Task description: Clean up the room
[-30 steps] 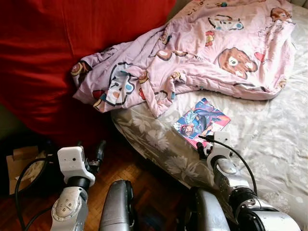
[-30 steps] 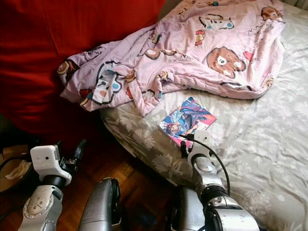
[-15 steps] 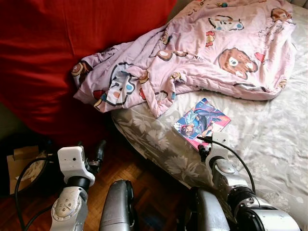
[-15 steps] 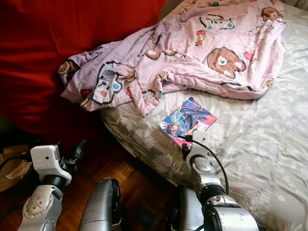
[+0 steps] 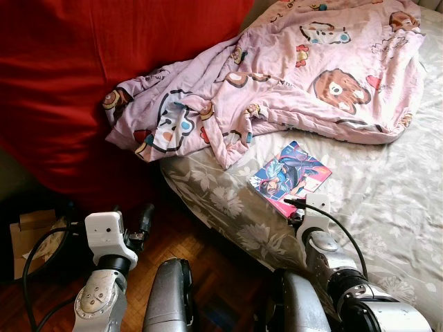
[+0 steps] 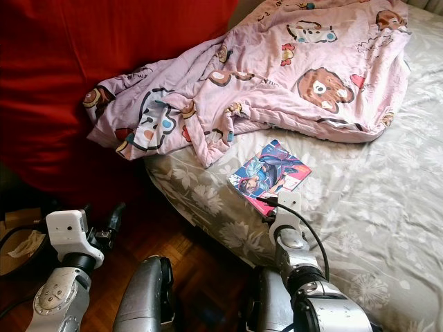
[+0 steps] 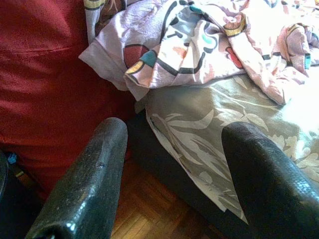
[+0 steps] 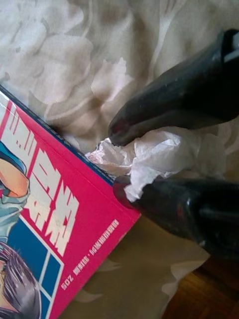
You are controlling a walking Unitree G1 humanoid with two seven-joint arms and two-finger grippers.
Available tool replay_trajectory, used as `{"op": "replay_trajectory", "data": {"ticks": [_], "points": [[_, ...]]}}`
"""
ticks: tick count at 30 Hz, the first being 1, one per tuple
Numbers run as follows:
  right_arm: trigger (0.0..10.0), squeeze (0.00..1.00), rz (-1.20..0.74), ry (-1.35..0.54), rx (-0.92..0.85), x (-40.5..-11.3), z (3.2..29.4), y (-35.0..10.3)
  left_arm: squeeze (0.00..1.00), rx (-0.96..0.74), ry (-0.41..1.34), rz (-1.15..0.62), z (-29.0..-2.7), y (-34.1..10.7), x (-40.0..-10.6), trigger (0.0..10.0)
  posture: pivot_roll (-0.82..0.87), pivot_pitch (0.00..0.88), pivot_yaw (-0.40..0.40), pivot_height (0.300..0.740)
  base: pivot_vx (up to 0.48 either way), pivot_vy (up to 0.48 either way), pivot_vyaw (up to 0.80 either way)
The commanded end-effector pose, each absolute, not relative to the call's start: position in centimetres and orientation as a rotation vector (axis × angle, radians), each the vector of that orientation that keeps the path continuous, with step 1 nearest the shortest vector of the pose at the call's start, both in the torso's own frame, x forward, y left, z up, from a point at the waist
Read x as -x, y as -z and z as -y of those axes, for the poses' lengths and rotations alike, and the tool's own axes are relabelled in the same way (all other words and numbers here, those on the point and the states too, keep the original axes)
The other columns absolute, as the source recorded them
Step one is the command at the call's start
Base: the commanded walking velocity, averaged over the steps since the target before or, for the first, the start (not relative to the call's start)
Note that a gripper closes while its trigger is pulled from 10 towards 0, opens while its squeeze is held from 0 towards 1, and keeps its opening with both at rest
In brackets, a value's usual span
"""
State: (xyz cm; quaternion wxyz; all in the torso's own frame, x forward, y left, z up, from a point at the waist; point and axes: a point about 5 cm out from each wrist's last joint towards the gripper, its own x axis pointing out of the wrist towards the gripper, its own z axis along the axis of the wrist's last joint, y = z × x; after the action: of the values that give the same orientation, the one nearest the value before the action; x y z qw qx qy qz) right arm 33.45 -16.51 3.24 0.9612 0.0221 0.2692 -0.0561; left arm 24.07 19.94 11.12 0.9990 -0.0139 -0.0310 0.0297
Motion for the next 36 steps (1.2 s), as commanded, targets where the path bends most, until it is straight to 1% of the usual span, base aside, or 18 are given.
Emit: {"op": "replay_trajectory", "data": {"ticks": [1,12,17,19,22,24,26,27,28,30,32,33,36], "points": [[0.0,0.0,-0.601,0.113,-0.045,-32.5,16.4,-2.1,0.0,0.027,-0.057,0.06,-20.1,-11.2,-23.7,10.0,0.18,0.23,-0.002,0.589,0.0,0.0,0.0],[0.0,0.0,-0.619,0.119,-0.047,-32.2,16.5,-1.7,0.0,0.025,-0.06,0.054,-20.3,-11.1,-23.9,10.0,0.19,0.219,-0.002,0.589,0.0,0.0,0.0],[0.0,0.0,-0.605,0.131,-0.057,-32.5,16.5,-2.0,0.0,0.022,-0.065,0.054,-20.5,-10.9,-24.4,10.0,0.18,0.188,-0.005,0.589,0.0,0.0,0.0],[0.0,0.0,-0.6,0.135,-0.061,-32.5,16.5,-2.0,0.0,0.022,-0.065,0.055,-20.5,-10.9,-24.5,10.0,0.18,0.188,-0.005,0.589,0.0,0.0,0.0],[0.0,0.0,-0.546,0.151,-0.084,-32.9,16.9,-2.6,0.0,0.02,-0.069,0.062,-20.6,-10.9,-25.0,10.0,0.17,0.165,-0.01,0.589,0.0,0.0,0.0],[0.0,0.0,-0.47,0.177,-0.121,-33.1,17.6,-3.3,0.0,0.02,-0.072,0.065,-20.7,-10.8,-25.4,10.0,0.16,0.142,-0.013,0.589,0.0,0.0,0.0],[0.0,0.0,-0.391,0.19,-0.127,-33.3,18.1,-3.9,0.0,0.02,-0.074,0.065,-20.8,-10.7,-25.5,10.0,0.16,0.142,-0.013,0.589,0.0,0.0,0.0],[0.0,0.0,-0.385,0.19,-0.128,-33.3,18.1,-4.0,0.0,0.02,-0.074,0.065,-20.8,-10.7,-25.5,10.0,0.16,0.142,-0.013,0.589,0.0,0.0,0.0],[0.0,0.0,-0.319,0.185,-0.098,-33.4,18.4,-4.6,0.0,0.021,-0.074,0.066,-20.8,-10.7,-25.7,10.0,0.15,0.12,-0.015,0.589,0.0,0.0,0.0],[0.0,0.0,-0.201,0.154,-0.074,-33.3,18.7,-5.7,0.0,0.023,-0.073,0.067,-20.8,-10.5,-26.0,10.0,0.14,0.106,-0.015,0.589,0.0,0.0,0.0],[0.0,0.0,-0.091,0.132,-0.096,-32.2,19.2,-6.4,0.0,0.025,-0.073,0.064,-20.8,-10.1,-26.4,10.0,0.13,0.088,-0.015,0.589,0.0,0.0,0.0],[0.0,0.0,-0.091,0.132,-0.096,-32.2,19.2,-6.4,0.0,0.025,-0.073,0.064,-20.8,-10.1,-26.4,10.0,0.13,0.088,-0.015,0.589,0.0,0.0,0.0],[0.0,0.0,-0.011,0.14,-0.088,-30.8,19.8,-6.9,0.0,0.018,-0.093,0.052,-21.2,-9.4,-26.5,10.0,0.11,0.061,-0.018,0.589,0.0,0.0,0.0]]}}
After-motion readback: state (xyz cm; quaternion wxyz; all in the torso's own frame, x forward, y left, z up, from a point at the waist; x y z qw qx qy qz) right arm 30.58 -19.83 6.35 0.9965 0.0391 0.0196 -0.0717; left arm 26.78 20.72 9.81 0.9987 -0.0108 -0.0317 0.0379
